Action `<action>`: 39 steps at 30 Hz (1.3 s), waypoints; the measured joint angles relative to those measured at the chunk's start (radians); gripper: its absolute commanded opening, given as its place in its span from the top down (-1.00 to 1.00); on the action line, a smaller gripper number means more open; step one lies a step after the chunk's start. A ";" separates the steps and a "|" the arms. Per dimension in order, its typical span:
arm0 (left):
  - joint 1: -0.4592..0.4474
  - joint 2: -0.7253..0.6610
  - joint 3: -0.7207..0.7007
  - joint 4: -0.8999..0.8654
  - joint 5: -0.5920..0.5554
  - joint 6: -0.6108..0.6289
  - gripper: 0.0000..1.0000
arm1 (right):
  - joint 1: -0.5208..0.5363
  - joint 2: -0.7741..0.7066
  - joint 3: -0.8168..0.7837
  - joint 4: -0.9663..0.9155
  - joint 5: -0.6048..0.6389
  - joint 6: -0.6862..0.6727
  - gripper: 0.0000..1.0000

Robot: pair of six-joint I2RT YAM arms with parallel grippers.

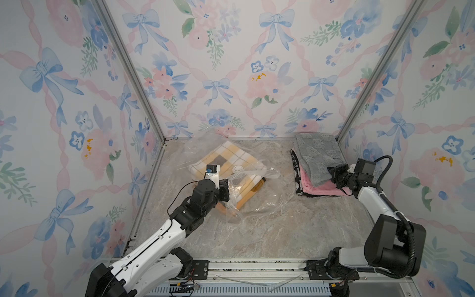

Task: Take the blanket out of the vacuum bag
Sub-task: Place the blanket at the corner of the board.

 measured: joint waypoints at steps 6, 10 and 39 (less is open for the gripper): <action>0.000 0.000 -0.006 0.000 -0.001 0.000 1.00 | 0.000 -0.035 0.000 -0.025 -0.002 0.000 0.57; 0.000 0.000 -0.006 0.000 -0.003 0.000 1.00 | 0.000 -0.089 0.000 -0.055 0.002 -0.010 0.57; 0.002 0.031 -0.006 0.017 0.016 -0.023 1.00 | -0.299 -0.318 -0.193 -0.278 -0.100 -0.246 -0.87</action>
